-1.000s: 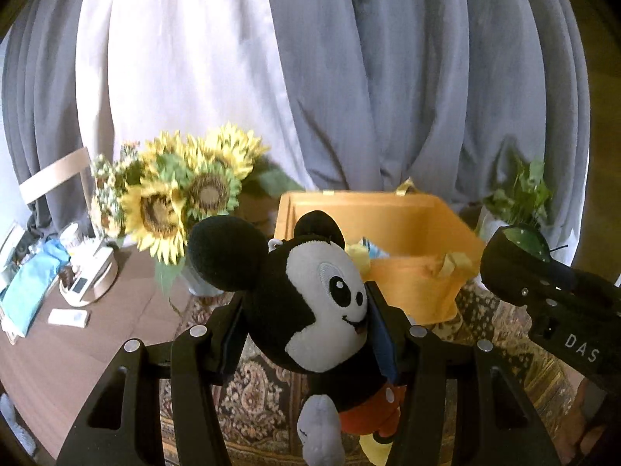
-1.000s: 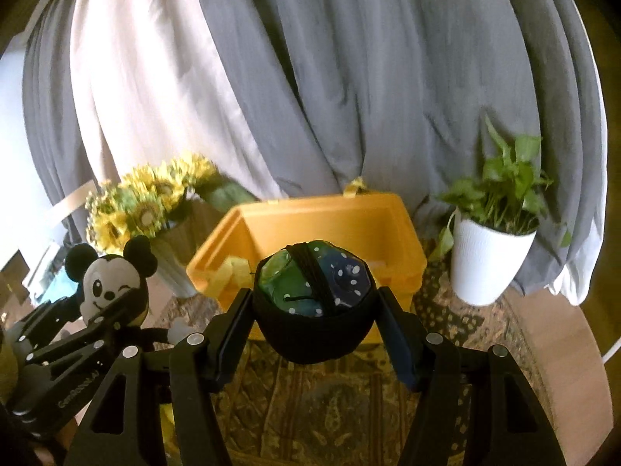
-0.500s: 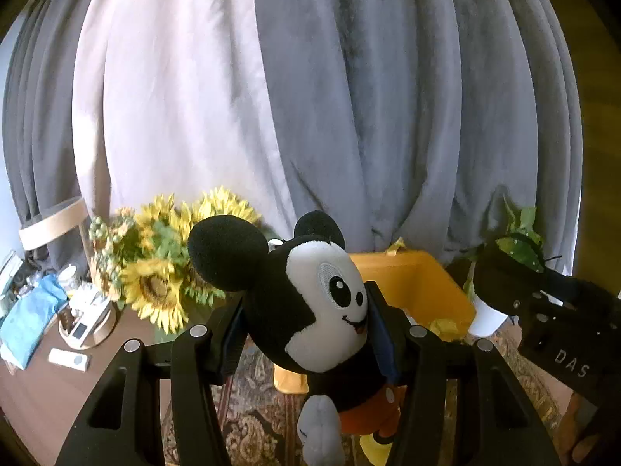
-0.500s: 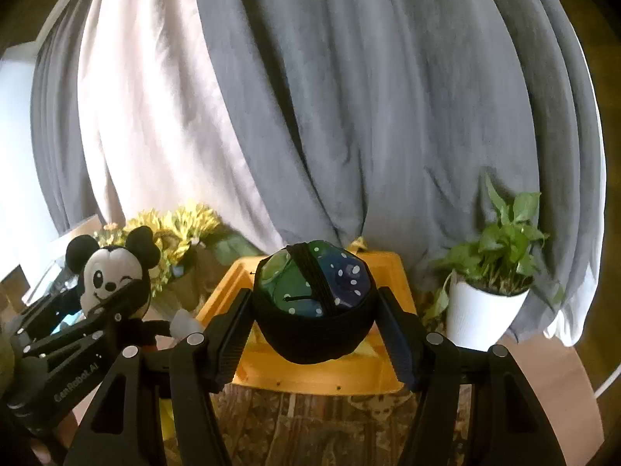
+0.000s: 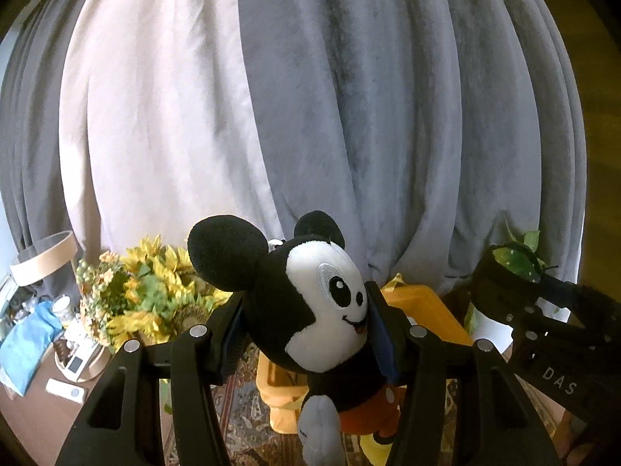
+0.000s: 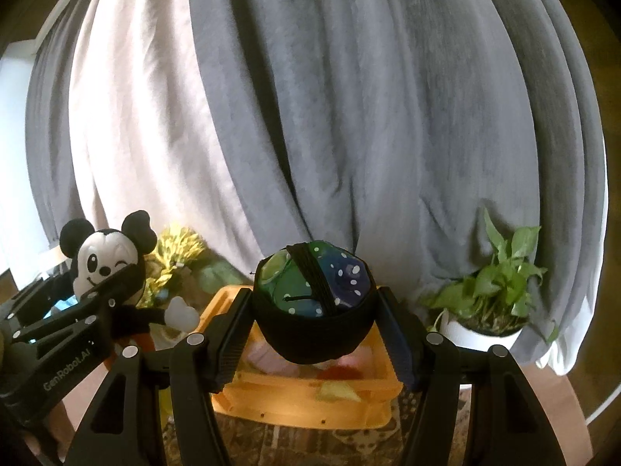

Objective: Organize soft objects
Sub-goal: 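Lift the ball and Mickey plush with both tools over the orange crate, then open both tools to drop the ball and Mickey plush into the crate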

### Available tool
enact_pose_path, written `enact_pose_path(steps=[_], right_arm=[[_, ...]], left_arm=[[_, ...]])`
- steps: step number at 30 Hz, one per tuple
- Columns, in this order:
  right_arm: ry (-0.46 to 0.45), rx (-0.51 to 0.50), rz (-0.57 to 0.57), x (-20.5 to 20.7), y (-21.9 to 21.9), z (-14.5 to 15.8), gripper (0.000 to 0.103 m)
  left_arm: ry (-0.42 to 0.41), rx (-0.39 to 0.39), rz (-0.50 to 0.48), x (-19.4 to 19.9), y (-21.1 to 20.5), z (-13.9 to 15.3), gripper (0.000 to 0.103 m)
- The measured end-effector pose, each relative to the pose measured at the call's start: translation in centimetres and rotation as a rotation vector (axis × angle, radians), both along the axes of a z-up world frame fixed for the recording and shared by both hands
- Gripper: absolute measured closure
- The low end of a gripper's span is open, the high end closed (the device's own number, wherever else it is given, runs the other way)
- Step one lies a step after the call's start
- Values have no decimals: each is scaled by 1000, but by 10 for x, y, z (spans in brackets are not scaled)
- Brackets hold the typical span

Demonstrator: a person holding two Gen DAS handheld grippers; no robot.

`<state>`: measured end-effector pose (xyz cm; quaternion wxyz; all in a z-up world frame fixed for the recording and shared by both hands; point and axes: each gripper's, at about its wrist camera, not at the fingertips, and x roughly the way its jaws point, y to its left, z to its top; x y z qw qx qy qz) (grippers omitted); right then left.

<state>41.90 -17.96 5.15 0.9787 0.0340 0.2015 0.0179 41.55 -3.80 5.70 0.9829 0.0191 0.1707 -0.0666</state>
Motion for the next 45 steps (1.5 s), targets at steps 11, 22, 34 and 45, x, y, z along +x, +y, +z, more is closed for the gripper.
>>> enact_pose_path(steps=[11, 22, 34, 45], right_arm=[[17, -8, -10, 44, -13, 3, 39], [87, -16, -14, 94, -27, -19, 39], [220, -19, -4, 143, -38, -66, 39], [326, -46, 22, 168, -32, -104, 39]], left_arm=[[-13, 0, -10, 40, -14, 8, 48], [69, -23, -13, 95, -28, -9, 48], [217, -36, -15, 150, -38, -58, 47], [371, -31, -19, 189, -40, -111, 47]])
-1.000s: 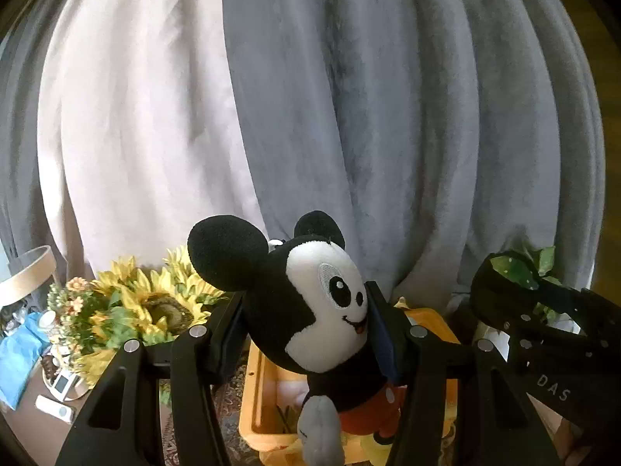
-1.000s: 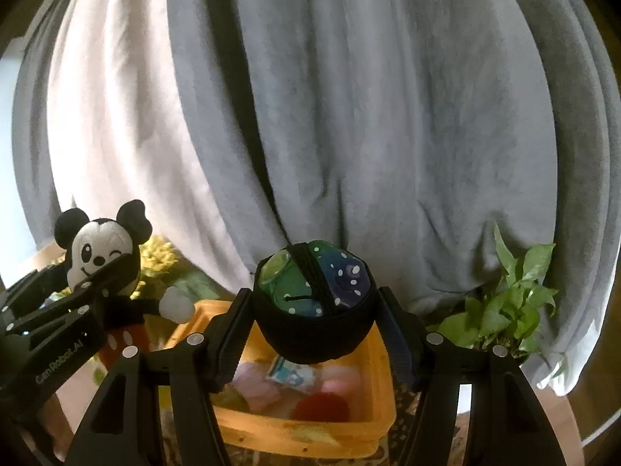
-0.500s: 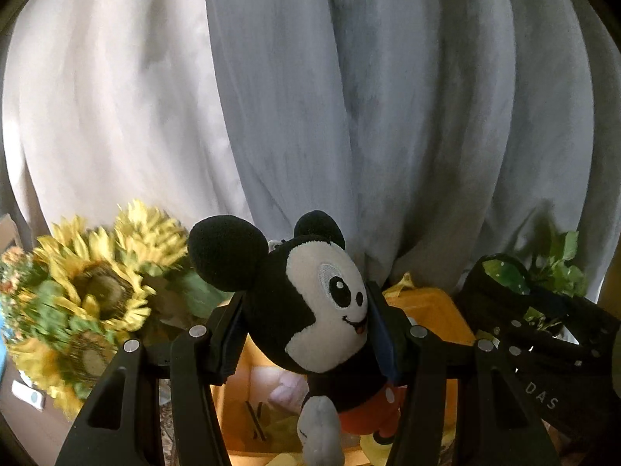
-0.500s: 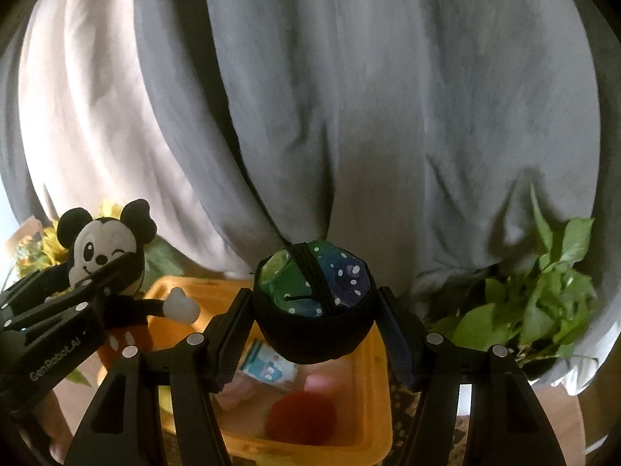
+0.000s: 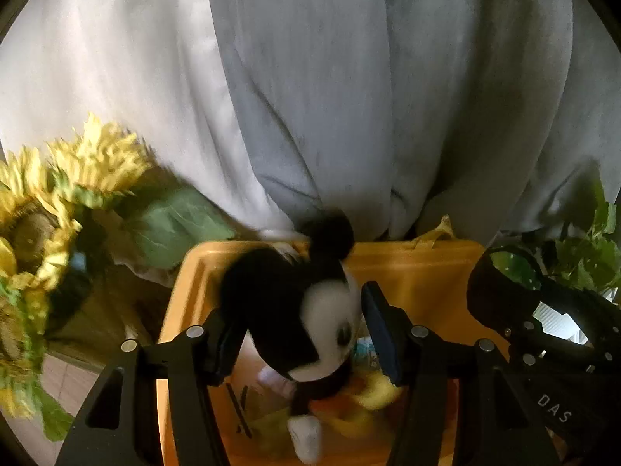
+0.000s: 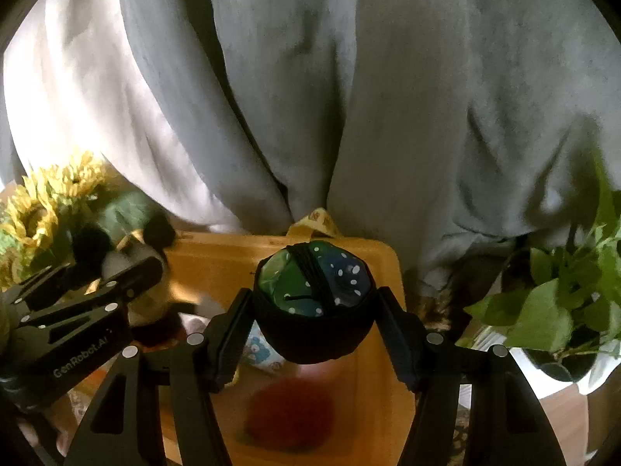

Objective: Organize soft objects
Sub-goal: 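Open both tools to drop the ball and Mickey plush into the crate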

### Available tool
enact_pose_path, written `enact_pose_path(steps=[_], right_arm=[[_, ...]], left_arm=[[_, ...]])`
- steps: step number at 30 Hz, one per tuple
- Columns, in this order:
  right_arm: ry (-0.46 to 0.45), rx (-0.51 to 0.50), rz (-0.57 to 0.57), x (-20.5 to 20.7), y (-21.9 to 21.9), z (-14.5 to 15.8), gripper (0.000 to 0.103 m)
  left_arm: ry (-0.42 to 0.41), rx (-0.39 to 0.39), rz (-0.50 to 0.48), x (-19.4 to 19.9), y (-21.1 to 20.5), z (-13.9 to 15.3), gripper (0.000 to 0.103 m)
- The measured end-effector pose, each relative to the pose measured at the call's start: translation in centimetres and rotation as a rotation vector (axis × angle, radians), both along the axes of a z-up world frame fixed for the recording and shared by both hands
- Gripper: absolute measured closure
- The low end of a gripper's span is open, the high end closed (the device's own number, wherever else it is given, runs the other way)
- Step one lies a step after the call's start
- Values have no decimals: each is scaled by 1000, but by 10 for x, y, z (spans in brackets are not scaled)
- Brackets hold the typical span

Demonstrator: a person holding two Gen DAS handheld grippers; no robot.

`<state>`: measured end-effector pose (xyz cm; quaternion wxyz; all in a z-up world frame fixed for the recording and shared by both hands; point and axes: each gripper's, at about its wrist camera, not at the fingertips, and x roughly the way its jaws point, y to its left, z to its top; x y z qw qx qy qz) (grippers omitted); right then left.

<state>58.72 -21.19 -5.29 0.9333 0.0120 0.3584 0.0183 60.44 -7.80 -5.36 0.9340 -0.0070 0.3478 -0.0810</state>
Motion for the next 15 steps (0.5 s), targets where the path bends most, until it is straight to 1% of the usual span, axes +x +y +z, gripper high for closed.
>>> enact_pose_path(steps=[6, 8, 10, 12, 14, 15], right_arm=[[48, 7, 15, 9, 0, -16, 39], [70, 31, 28, 11, -2, -19, 38], [73, 50, 30, 11, -3, -19, 29], [64, 48, 24, 10, -3, -17, 28], [55, 46, 17, 7, -3, -14, 28], [52, 51, 15, 6, -4, -13, 28]], left_arm=[[14, 47, -17, 5, -6, -5, 45], [6, 53, -24, 4, -6, -5, 37], [0, 60, -30, 3, -6, -2, 35], [-10, 67, -34, -2, -4, 1, 35], [-24, 76, -31, -8, -2, 5, 29], [-28, 76, -34, -11, -2, 6, 29]])
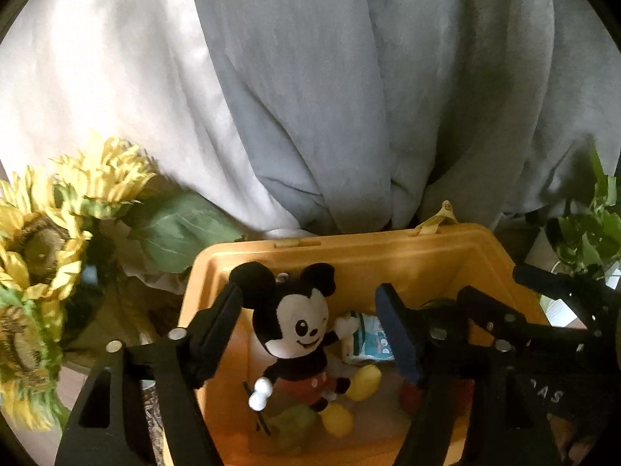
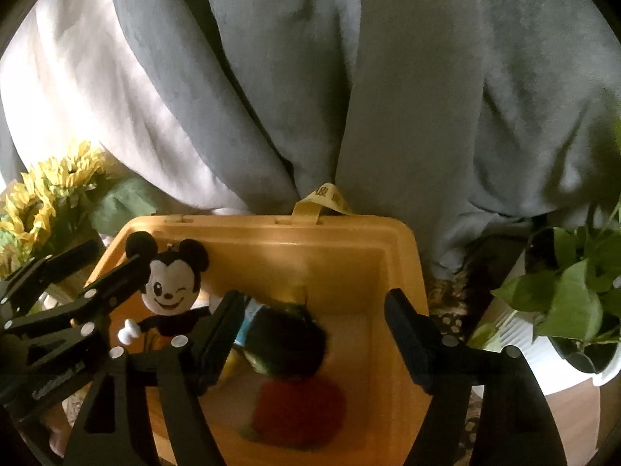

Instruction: Organize soft objects

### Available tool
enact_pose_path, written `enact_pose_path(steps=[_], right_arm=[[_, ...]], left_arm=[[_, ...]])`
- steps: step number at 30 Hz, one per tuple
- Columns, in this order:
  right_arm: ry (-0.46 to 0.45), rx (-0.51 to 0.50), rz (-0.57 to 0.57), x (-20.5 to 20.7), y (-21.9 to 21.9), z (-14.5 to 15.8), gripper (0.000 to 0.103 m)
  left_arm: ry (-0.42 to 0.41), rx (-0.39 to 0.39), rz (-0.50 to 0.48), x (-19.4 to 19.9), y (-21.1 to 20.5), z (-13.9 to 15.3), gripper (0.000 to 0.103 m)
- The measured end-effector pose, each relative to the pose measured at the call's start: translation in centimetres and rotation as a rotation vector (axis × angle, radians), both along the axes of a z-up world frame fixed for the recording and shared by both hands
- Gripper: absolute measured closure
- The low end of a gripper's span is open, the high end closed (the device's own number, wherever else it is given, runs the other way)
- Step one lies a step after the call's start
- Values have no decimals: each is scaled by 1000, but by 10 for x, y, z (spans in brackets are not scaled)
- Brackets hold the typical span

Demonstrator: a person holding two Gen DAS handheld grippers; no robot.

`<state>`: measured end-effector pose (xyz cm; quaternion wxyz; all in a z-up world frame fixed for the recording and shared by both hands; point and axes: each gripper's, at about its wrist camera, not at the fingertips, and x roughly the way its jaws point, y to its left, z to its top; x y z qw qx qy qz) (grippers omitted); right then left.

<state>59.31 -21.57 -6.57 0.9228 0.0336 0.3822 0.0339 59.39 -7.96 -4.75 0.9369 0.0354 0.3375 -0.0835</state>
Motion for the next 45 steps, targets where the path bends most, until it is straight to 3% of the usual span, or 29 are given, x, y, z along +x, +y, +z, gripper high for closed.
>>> enact_pose_path(steps=[10, 20, 22, 31, 37, 45], right_arm=[[-59, 6, -34, -37, 4, 26, 28], [-139, 3, -64, -90, 12, 53, 27], [-151, 0, -73, -103, 15, 58, 23], [-231, -60, -111, -170, 31, 82, 20], [-286, -86, -143, -214, 45, 96, 18], [-313, -103, -197, -269, 67, 100, 16]], left_arm=[[-42, -4, -21, -44, 12, 23, 22], [-139, 23, 40, -109, 32, 46, 14], [-160, 28, 58, -124, 37, 52, 13], [-250, 43, 110, -188, 57, 72, 7], [-302, 52, 121, -227, 72, 82, 0], [-360, 80, 100, -274, 91, 90, 0]])
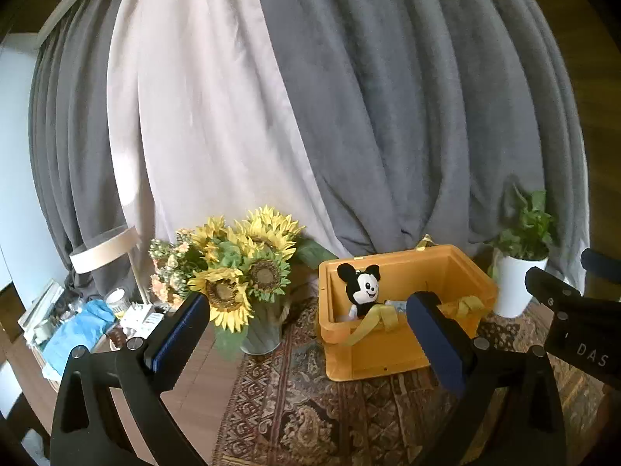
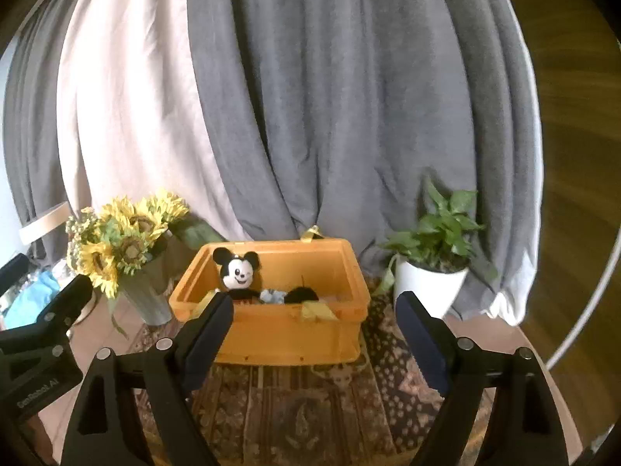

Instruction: Organize soft objects

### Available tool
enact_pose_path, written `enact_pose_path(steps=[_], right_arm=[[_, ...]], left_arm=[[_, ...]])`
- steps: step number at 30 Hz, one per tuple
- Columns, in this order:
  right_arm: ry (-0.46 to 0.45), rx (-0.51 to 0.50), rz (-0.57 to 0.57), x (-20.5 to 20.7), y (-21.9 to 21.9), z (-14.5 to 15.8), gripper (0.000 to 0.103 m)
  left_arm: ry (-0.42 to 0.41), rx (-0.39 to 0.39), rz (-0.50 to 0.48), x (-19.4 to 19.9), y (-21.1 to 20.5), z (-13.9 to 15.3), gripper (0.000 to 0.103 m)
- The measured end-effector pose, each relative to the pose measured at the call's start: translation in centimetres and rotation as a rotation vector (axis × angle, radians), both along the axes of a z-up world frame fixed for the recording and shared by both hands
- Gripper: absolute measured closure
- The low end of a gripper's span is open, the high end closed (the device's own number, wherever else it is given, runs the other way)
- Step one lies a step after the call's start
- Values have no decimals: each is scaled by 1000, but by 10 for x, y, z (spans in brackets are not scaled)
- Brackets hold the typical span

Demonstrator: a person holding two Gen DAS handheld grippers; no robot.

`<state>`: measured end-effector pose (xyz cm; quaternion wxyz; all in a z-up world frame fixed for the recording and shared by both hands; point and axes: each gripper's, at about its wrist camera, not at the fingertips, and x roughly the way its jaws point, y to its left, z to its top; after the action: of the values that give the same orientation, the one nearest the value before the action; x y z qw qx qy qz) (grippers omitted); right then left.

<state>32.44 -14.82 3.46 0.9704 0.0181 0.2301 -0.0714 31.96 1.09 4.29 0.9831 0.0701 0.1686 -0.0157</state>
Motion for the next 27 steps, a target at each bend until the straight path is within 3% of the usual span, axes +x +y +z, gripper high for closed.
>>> enact_pose_path(steps=[7, 27], right_arm=[[-22, 6, -36, -45, 7, 3, 14], [-34, -1, 20, -167, -10, 7, 14]], left_arm=[[-27, -10, -38, -40, 7, 3, 0], [-51, -41, 19, -166, -9, 3, 0]])
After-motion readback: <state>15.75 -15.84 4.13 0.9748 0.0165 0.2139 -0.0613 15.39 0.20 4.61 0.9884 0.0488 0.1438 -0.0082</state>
